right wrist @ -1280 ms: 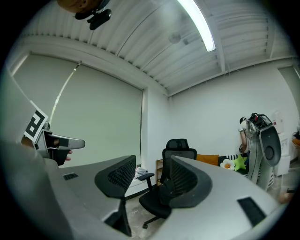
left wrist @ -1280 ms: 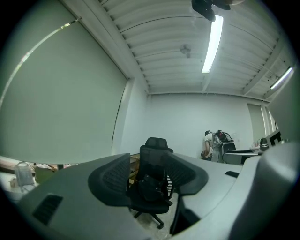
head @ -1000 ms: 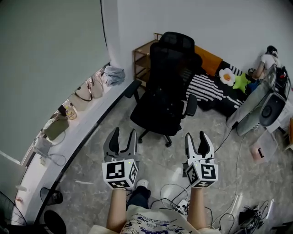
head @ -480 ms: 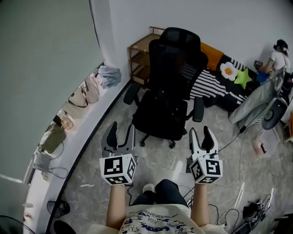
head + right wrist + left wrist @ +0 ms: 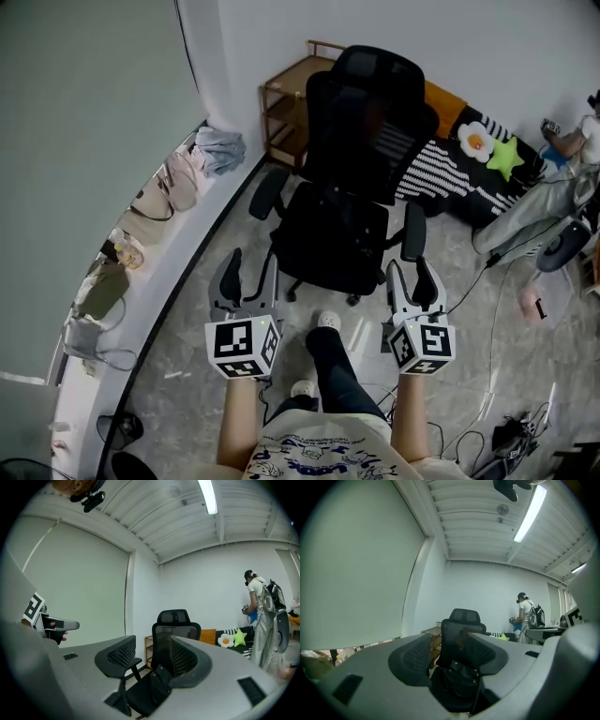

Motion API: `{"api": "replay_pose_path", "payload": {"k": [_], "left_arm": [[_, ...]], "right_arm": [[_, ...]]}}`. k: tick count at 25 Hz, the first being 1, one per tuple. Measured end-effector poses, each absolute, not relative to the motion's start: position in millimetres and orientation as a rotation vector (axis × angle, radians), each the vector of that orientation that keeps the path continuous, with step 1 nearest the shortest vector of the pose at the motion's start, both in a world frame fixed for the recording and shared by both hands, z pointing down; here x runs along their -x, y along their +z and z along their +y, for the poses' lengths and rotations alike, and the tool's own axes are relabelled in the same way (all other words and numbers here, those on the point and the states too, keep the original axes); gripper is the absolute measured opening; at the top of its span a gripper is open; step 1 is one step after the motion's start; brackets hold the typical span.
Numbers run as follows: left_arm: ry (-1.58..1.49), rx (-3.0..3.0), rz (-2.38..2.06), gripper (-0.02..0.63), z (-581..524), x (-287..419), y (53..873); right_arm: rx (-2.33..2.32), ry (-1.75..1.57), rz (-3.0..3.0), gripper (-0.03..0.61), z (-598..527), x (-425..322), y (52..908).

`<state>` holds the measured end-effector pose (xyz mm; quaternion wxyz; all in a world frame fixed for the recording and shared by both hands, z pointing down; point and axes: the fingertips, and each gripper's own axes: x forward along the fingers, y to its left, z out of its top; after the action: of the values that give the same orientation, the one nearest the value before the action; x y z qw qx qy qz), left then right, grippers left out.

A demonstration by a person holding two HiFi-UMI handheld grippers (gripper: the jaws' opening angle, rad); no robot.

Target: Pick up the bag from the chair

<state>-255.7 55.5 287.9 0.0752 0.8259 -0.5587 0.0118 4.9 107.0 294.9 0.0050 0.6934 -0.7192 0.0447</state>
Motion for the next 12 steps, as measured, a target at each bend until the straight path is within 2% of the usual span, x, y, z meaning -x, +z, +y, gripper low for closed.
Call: {"api": "replay_pose_path", "payload": {"k": [12], "left_arm": [[0.062, -2.438, -1.720, 0.236, -124, 185, 297]], "right_arm": [[-2.077, 0.175, -2.303, 0.227, -80, -71, 313]]}}
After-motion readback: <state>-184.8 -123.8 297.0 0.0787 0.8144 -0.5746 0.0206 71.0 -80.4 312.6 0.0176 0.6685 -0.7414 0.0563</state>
